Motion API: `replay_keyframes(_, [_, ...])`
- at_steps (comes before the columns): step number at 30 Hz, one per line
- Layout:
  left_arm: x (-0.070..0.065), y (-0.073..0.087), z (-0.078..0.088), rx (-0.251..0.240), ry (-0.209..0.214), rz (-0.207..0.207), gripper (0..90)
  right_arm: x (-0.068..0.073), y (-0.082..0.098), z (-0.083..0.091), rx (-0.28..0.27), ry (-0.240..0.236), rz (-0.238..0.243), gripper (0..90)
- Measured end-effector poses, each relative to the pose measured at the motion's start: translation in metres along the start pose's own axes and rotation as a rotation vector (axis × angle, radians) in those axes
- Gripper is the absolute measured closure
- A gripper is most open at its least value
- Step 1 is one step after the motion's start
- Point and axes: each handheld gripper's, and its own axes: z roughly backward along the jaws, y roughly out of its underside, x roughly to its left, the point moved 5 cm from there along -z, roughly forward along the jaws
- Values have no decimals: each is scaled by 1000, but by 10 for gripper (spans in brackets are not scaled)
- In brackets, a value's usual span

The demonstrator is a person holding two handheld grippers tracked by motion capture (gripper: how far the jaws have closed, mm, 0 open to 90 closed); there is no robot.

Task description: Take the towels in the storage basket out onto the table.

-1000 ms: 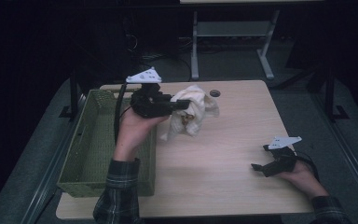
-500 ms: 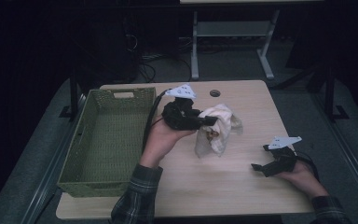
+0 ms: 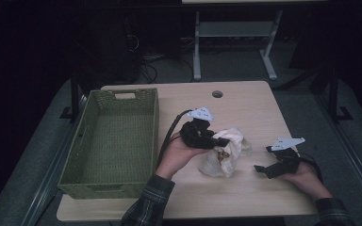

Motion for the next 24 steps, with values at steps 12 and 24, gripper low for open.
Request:
replay_keyframes(12, [17, 41, -39, 75, -19, -8, 731, 0, 0, 0, 0, -1, 1, 22])
replay_keyframes(24, [34, 78, -71, 177, -40, 47, 681, 0, 0, 0, 1, -1, -3, 22])
